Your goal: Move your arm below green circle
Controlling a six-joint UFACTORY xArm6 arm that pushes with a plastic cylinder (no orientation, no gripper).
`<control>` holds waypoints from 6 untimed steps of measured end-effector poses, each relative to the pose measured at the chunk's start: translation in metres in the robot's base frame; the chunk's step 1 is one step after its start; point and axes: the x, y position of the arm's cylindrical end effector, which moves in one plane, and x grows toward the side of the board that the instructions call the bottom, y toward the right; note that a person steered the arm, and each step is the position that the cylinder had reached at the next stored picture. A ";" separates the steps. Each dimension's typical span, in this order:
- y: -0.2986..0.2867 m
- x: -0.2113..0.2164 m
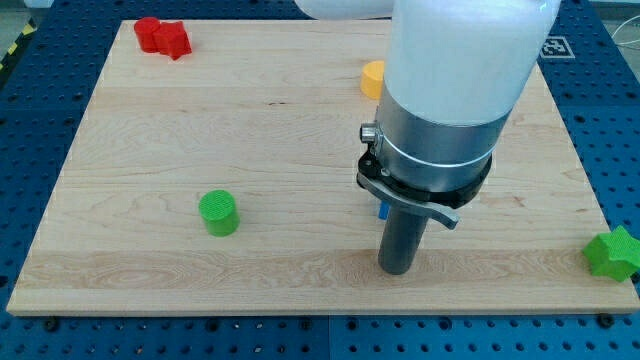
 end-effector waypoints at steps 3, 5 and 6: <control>-0.016 0.000; -0.049 0.000; -0.066 0.000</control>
